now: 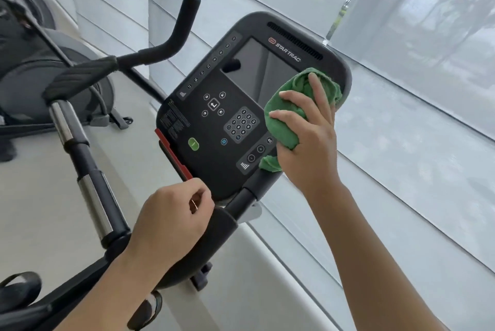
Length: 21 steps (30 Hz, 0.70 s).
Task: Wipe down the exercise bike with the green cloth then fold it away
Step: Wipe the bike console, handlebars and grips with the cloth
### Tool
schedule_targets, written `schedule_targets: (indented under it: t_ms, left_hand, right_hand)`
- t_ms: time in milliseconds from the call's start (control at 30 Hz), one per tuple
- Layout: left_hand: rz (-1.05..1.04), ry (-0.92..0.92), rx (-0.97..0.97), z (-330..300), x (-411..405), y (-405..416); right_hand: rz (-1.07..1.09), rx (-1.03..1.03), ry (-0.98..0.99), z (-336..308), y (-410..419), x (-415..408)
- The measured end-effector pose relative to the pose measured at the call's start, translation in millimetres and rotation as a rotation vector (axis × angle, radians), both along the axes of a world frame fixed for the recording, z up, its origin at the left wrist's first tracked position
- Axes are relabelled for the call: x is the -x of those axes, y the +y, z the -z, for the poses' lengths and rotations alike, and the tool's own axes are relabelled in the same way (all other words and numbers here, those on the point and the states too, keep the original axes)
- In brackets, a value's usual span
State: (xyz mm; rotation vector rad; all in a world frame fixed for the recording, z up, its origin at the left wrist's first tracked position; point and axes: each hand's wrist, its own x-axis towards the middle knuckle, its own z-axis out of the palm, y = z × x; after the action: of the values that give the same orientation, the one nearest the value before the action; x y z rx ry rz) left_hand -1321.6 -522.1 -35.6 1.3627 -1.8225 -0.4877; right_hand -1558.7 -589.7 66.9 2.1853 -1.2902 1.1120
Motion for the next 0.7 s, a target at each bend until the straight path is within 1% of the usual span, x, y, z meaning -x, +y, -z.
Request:
schedule_targets:
  t_ms: [67, 100, 167, 233, 300, 433, 533, 633, 700]
  left_hand:
    - [-0.046, 0.005, 0.009, 1, 0, 0]
    - [-0.056, 0.018, 0.007, 0, 0, 0]
    - [-0.059, 0.030, 0.001, -2, 1, 1]
    - [-0.069, -0.035, 0.013, -1, 4, 1]
    - [-0.084, -0.113, 0.025, 0, 7, 3]
    - [-0.074, -0.117, 0.019, 1, 6, 5]
    - [-0.061, -0.118, 0.027, 2, 5, 6]
    - [-0.068, -0.095, 0.024, 1, 3, 7]
    - [-0.050, -0.076, -0.009, -3, 5, 9]
  right_hand:
    - [-0.013, -0.054, 0.009, 23, 11, -4]
    - [-0.030, -0.104, -0.020, 36, 21, -7]
    - [-0.100, -0.245, -0.184, 59, 44, -8]
    - [-0.191, -0.380, -0.357, 74, 64, -11]
    - [-0.220, -0.440, -0.422, 84, 81, -17]
    - [-0.263, -0.435, -0.447, 100, 106, -40]
    - [-0.313, -0.415, -0.475, 108, 115, -39]
    - [-0.375, -0.458, -0.499, 102, 112, -25]
    - [-0.359, -0.422, -0.571, 86, 110, -8]
